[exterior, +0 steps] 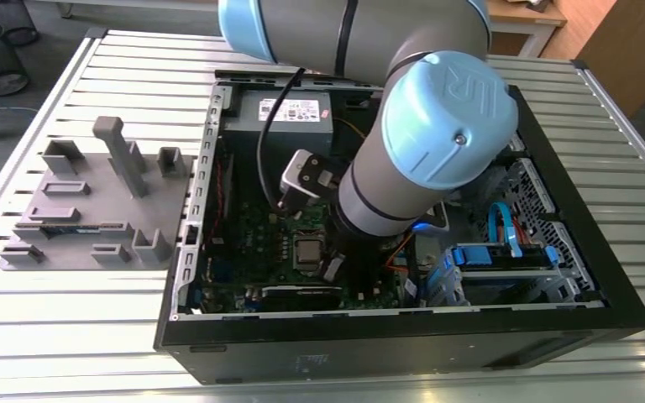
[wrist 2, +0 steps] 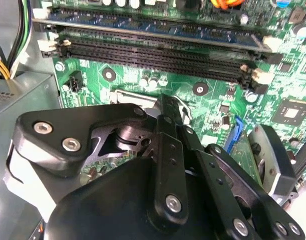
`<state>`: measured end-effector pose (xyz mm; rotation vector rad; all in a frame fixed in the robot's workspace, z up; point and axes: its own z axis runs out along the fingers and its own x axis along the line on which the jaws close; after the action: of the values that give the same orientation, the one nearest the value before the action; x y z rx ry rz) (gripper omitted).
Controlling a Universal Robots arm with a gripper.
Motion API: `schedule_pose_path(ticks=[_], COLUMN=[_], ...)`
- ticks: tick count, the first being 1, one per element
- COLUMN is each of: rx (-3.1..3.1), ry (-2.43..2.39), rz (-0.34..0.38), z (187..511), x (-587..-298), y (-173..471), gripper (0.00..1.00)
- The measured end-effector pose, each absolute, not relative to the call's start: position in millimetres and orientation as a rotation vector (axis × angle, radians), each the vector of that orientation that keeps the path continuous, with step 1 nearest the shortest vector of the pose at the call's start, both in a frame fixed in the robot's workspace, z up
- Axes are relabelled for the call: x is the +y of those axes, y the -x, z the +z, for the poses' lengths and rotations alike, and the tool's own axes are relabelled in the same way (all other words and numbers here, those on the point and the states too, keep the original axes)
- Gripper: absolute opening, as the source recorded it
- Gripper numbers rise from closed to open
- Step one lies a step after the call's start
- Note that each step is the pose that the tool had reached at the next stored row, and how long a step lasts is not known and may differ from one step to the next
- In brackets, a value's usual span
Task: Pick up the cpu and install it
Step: 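Install the first cpu locking lever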
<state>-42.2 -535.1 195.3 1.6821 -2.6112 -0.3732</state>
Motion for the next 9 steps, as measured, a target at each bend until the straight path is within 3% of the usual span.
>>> schedule_pose_path(ticks=[9], rx=[-2.606], ry=[-1.69], rz=[-0.373], z=[188.9], x=[-535.4], y=[39.5], gripper=[0.11])
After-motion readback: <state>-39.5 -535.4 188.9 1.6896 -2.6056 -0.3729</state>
